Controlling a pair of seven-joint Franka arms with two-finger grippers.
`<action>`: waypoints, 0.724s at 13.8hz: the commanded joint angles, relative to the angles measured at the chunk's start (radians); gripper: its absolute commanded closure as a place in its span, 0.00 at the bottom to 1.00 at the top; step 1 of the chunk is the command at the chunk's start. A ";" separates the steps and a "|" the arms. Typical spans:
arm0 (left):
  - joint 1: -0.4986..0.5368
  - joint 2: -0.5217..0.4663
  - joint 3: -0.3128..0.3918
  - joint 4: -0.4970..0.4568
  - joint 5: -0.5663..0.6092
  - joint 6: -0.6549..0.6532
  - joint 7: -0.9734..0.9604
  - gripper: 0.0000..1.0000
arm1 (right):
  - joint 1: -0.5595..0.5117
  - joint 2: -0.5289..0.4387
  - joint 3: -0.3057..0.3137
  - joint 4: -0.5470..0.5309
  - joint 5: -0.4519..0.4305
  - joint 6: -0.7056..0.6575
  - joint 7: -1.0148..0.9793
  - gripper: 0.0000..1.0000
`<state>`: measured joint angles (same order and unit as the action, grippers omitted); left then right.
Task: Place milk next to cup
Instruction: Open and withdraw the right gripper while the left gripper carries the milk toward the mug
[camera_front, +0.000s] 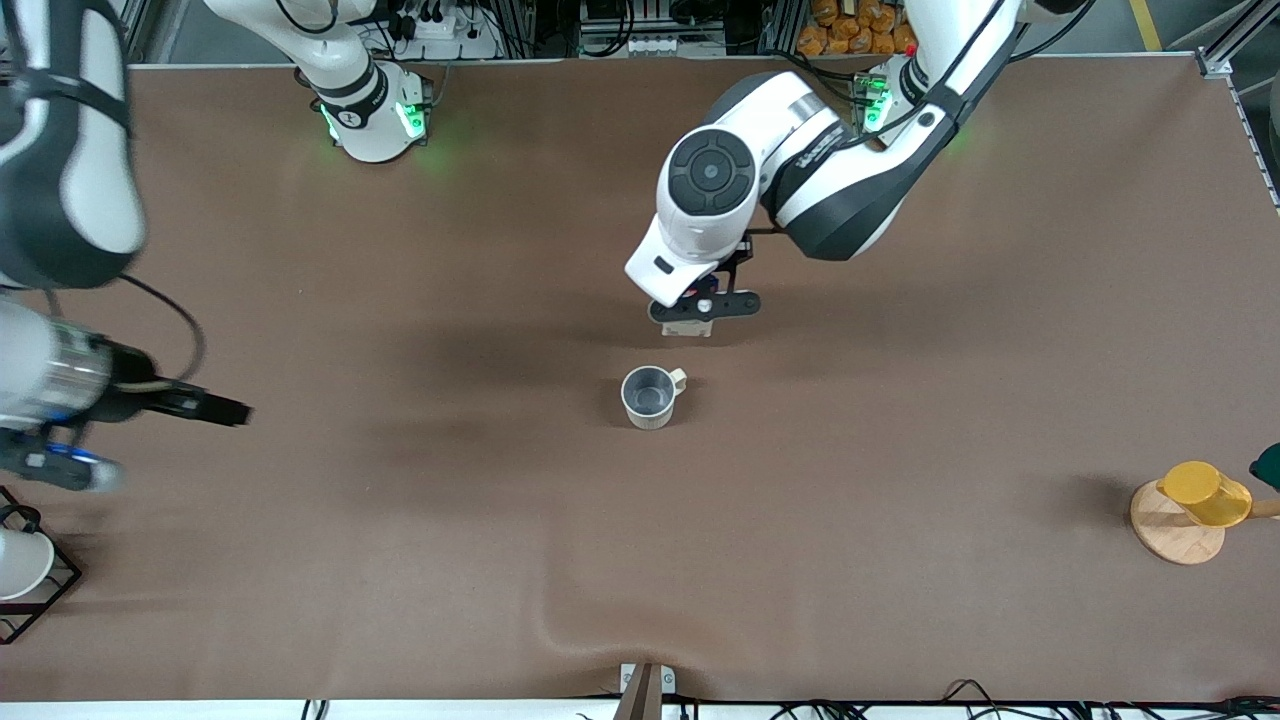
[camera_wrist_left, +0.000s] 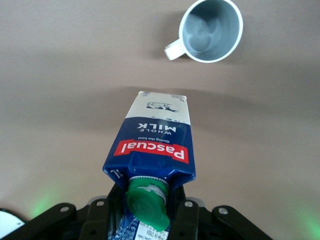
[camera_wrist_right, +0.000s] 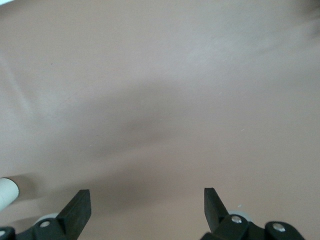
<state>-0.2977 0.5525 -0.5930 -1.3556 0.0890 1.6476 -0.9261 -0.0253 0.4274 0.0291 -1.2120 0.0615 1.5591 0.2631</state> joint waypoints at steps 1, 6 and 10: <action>-0.044 0.047 0.021 0.047 -0.002 0.021 -0.023 0.59 | -0.044 -0.079 0.023 -0.056 -0.015 -0.007 -0.050 0.00; -0.230 0.104 0.219 0.107 -0.003 0.056 -0.014 0.61 | -0.050 -0.215 0.023 -0.121 -0.015 -0.016 -0.051 0.00; -0.232 0.119 0.222 0.107 -0.005 0.087 -0.014 0.61 | -0.045 -0.386 0.025 -0.301 -0.015 0.047 -0.051 0.00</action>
<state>-0.5193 0.6581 -0.3839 -1.2839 0.0890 1.7321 -0.9267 -0.0584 0.1703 0.0376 -1.3438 0.0603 1.5422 0.2216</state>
